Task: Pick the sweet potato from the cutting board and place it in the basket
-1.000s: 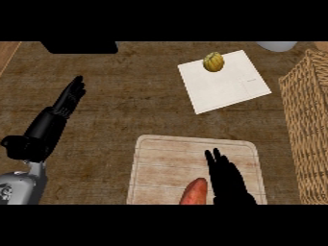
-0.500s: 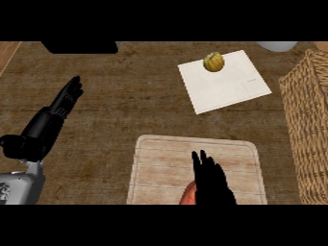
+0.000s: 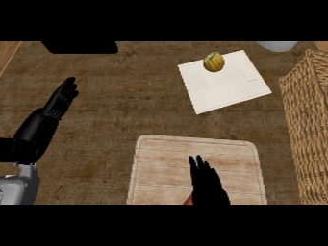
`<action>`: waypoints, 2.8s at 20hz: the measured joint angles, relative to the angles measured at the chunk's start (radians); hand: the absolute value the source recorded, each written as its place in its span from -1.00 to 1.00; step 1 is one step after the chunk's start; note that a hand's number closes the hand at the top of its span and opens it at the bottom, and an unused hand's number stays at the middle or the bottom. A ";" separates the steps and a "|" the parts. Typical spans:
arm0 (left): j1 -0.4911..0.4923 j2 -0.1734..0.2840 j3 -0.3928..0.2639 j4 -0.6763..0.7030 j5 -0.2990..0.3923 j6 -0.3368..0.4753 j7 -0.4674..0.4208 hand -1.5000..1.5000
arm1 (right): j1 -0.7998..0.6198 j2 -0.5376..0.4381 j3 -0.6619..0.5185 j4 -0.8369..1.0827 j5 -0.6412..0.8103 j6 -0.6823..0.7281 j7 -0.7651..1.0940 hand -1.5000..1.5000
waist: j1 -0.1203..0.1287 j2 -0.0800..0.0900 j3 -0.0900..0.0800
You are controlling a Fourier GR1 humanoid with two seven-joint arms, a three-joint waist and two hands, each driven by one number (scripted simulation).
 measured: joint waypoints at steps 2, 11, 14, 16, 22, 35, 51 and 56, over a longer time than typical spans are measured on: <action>0.000 -0.013 -0.003 0.007 -0.013 0.004 -0.005 0.00 | -0.004 0.008 0.006 0.038 -0.014 -0.011 -0.014 1.00 | 0.000 0.000 0.000; -0.018 -0.030 0.010 -0.015 -0.026 -0.008 0.033 0.00 | -0.050 -0.015 0.020 0.068 -0.024 0.027 -0.043 1.00 | 0.000 -0.006 -0.003; -0.026 -0.039 0.011 0.004 -0.031 -0.011 0.023 0.00 | -0.073 -0.026 0.029 0.088 0.006 0.038 -0.064 1.00 | 0.000 -0.007 -0.003; -0.009 -0.035 0.018 -0.006 -0.027 -0.021 0.016 0.00 | -0.077 -0.024 0.047 0.093 0.041 0.037 -0.059 1.00 | -0.001 -0.007 -0.004; -0.006 -0.041 0.023 -0.006 -0.035 -0.019 0.019 0.00 | 0.052 -0.249 0.122 -0.054 0.078 -0.036 -0.197 1.00 | -0.009 -0.009 0.000; 0.021 -0.035 0.037 -0.019 -0.033 -0.025 0.010 0.00 | 0.423 -0.754 0.057 -0.475 -0.191 -0.465 -0.624 1.00 | -0.027 -0.007 0.002; 0.010 -0.032 0.056 -0.004 -0.036 -0.020 0.001 0.00 | 0.654 -0.999 -0.044 -0.621 -0.260 -0.909 -0.840 1.00 | -0.041 -0.005 -0.002; -0.002 -0.038 0.045 -0.002 -0.040 -0.021 0.010 0.00 | 0.659 -1.052 -0.141 -0.624 -0.273 -0.960 -0.794 1.00 | -0.034 -0.001 -0.003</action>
